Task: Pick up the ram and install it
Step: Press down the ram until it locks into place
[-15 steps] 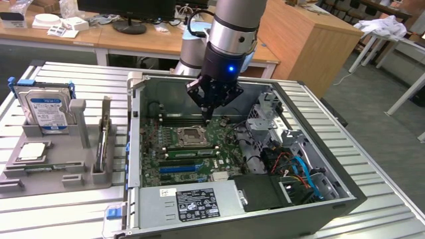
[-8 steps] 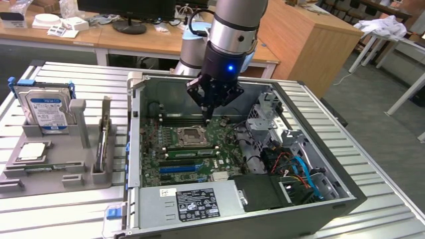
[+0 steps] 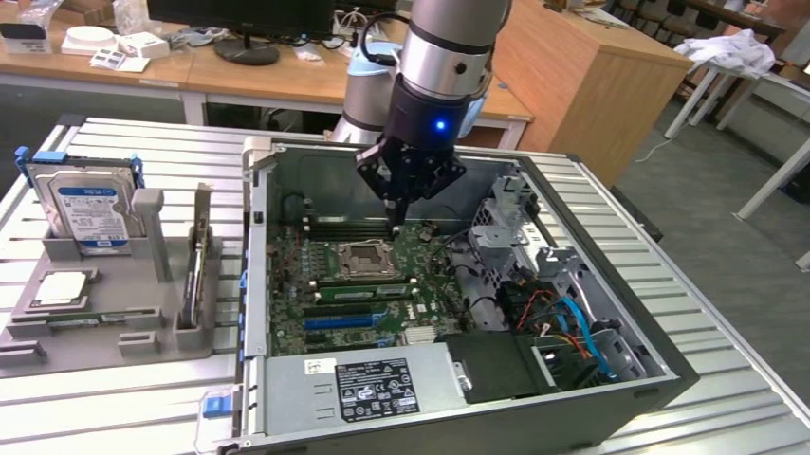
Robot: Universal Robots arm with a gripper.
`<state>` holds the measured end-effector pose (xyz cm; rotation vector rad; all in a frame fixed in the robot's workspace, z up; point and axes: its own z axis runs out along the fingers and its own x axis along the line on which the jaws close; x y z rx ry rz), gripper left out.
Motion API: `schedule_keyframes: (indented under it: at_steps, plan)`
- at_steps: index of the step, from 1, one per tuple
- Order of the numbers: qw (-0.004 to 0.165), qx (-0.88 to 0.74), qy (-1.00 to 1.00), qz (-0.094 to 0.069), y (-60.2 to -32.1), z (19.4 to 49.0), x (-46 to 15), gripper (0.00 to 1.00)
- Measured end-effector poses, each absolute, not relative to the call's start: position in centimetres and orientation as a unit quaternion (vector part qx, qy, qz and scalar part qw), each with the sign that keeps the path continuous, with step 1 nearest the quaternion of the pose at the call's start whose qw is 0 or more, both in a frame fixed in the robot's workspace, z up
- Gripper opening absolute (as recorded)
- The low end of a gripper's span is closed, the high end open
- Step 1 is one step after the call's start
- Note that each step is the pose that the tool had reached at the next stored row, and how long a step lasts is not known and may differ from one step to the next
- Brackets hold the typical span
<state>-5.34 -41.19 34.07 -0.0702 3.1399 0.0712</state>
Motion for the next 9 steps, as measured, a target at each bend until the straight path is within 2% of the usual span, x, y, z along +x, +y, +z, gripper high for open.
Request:
schedule_keyframes:
  at_steps: [9]
  plan:
    - [0.0, -0.022, 0.999, 0.023, -41.19, 34.29, -5.34, 0.11]
